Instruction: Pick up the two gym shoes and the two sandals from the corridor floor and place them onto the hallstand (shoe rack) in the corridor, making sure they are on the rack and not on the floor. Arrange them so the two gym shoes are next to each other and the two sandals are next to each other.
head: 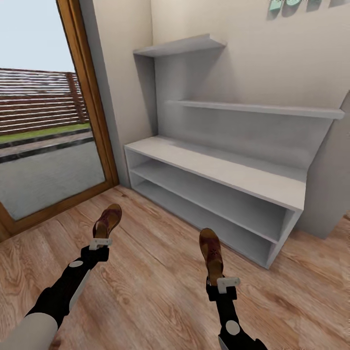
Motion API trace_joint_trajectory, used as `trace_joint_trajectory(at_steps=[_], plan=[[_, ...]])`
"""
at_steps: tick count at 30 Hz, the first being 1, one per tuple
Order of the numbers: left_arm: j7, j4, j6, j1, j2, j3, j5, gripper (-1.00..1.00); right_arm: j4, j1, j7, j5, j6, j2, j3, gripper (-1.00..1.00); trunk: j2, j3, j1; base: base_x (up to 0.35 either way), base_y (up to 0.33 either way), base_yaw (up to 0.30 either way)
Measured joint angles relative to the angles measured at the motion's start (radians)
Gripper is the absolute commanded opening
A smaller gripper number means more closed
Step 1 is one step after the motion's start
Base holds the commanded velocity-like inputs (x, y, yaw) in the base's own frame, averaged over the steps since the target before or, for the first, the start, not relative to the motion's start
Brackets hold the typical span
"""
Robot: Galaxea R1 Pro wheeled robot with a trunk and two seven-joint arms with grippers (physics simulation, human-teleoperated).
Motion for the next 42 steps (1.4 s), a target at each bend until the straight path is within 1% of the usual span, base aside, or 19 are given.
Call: trace_joint_trajectory(at_steps=[5, 10, 13, 15, 18, 20, 22, 27, 31, 36, 42], plan=[[0.000, 0.000, 0.000, 0.000, 0.000, 0.001, 0.000, -1.00, 0.002, 0.001, 0.000, -0.001, 0.000, -0.002, 0.000, -1.00, 0.000, 0.000, 0.000, 0.009, 0.001, -0.248], [0.000, 0.001, -0.001, 0.000, 0.000, 0.001, 0.000, -1.00, 0.046, 0.001, 0.001, -0.003, -0.005, -0.002, -0.001, -1.00, 0.000, 0.000, 0.000, 0.001, 0.000, -0.261], [0.000, 0.005, -0.001, 0.000, 0.001, 0.001, -0.001, -1.00, 0.088, 0.001, 0.001, -0.003, -0.060, -0.004, -0.002, -1.00, 0.000, 0.000, 0.000, 0.000, 0.000, -0.263], [0.000, 0.012, -0.001, 0.000, 0.001, 0.002, -0.002, -1.00, 0.132, 0.001, 0.000, -0.005, -0.115, -0.005, -0.003, -1.00, 0.000, 0.000, 0.000, 0.000, 0.000, -0.263], [0.000, 0.025, -0.002, 0.000, 0.001, 0.002, -0.003, -1.00, 0.173, 0.001, 0.000, -0.003, -0.155, -0.005, -0.003, -1.00, 0.000, 0.000, 0.000, 0.000, 0.000, -0.264], [0.001, 0.086, -0.068, 0.000, 0.003, 0.002, -0.006, -1.00, 0.219, 0.001, -0.001, -0.004, -0.197, -0.006, -0.004, -1.00, 0.000, 0.000, 0.000, 0.000, 0.000, -0.264], [0.001, 0.116, -0.106, 0.000, 0.007, 0.003, -0.006, -1.00, 0.244, 0.001, -0.002, -0.004, -0.211, -0.006, -0.003, -1.00, 0.000, 0.000, 0.000, 0.000, 0.000, -0.264], [0.003, 0.146, -0.133, 0.014, 0.012, 0.004, -0.005, -1.00, 0.266, 0.001, -0.003, -0.004, -0.221, -0.006, -0.003, -1.00, 0.000, 0.000, 0.000, 0.000, 0.000, -0.265], [0.003, 0.149, -0.135, 0.018, 0.011, 0.004, -0.005, -1.00, 0.292, 0.001, -0.004, -0.011, -0.222, -0.006, -0.004, -1.00, 0.000, 0.000, 0.000, 0.000, 0.000, -0.267], [0.003, 0.149, -0.135, 0.018, 0.011, 0.004, -0.004, -1.00, 0.299, 0.001, -0.005, -0.019, -0.222, -0.005, -0.004, -1.00, 0.000, 0.000, 0.000, -0.010, 0.011, -0.267], [0.003, 0.149, -0.134, 0.018, 0.009, 0.004, -0.004, -1.00, 0.301, 0.001, -0.005, -0.023, -0.222, -0.004, -0.004, -1.00, 0.000, 0.000, 0.000, -0.120, 0.194, -0.267]])
